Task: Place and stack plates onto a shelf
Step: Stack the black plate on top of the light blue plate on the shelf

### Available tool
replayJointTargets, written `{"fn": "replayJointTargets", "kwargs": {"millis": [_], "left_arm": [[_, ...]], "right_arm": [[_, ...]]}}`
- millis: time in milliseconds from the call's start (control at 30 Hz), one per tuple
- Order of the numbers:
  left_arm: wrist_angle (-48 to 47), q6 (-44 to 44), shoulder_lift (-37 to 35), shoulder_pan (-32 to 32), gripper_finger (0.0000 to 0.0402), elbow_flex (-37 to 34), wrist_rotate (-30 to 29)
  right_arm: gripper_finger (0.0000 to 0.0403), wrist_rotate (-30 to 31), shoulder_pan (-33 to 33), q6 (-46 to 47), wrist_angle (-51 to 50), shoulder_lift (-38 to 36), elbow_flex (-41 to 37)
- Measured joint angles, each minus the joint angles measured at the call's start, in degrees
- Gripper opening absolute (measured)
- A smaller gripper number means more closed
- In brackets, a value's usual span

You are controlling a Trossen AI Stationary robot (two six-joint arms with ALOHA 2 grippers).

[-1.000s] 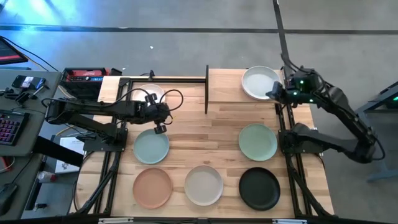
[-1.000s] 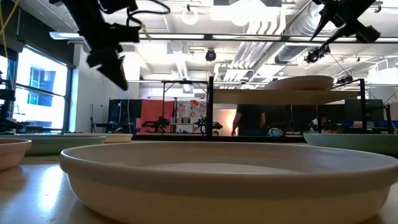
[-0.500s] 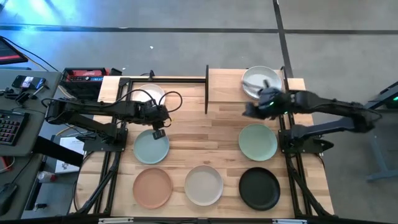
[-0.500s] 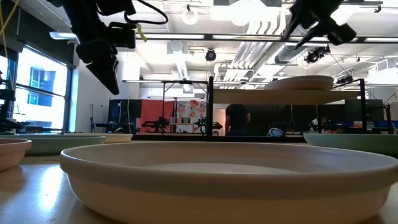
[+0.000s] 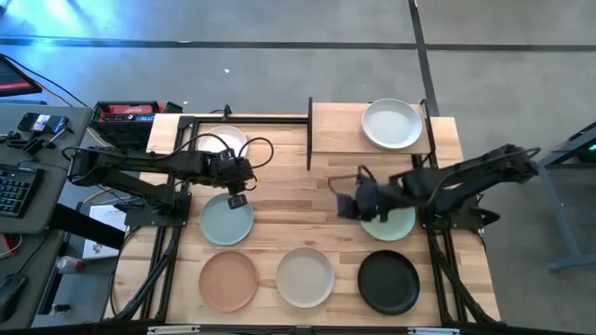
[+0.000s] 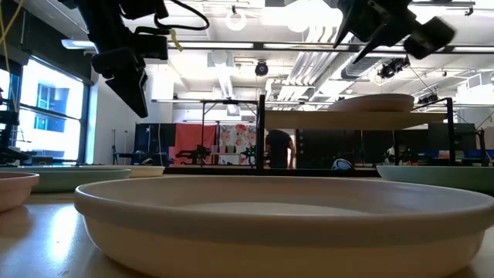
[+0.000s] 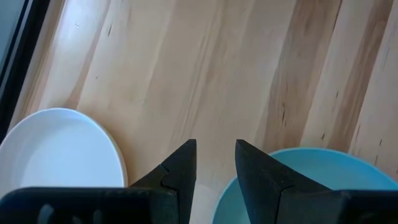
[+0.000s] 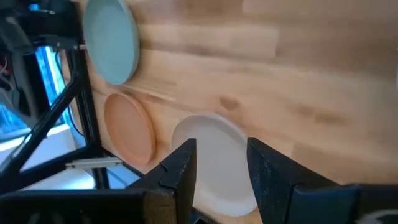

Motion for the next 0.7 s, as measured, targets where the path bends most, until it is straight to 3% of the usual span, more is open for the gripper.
{"fn": "replayJointTargets", "kwargs": {"millis": [433,700], "left_arm": [[2.34,6.21,0.0,0.02,0.0102,0.0,0.0],[3.07,6.21,0.0,0.02,0.0102,0.0,0.0]], "right_arm": [[0.0122,0.74,14.75,30.87,1.61,11.09,0.0],[0.0122,-0.39,16.76,33.04,4.81,15.08,0.0]]}}
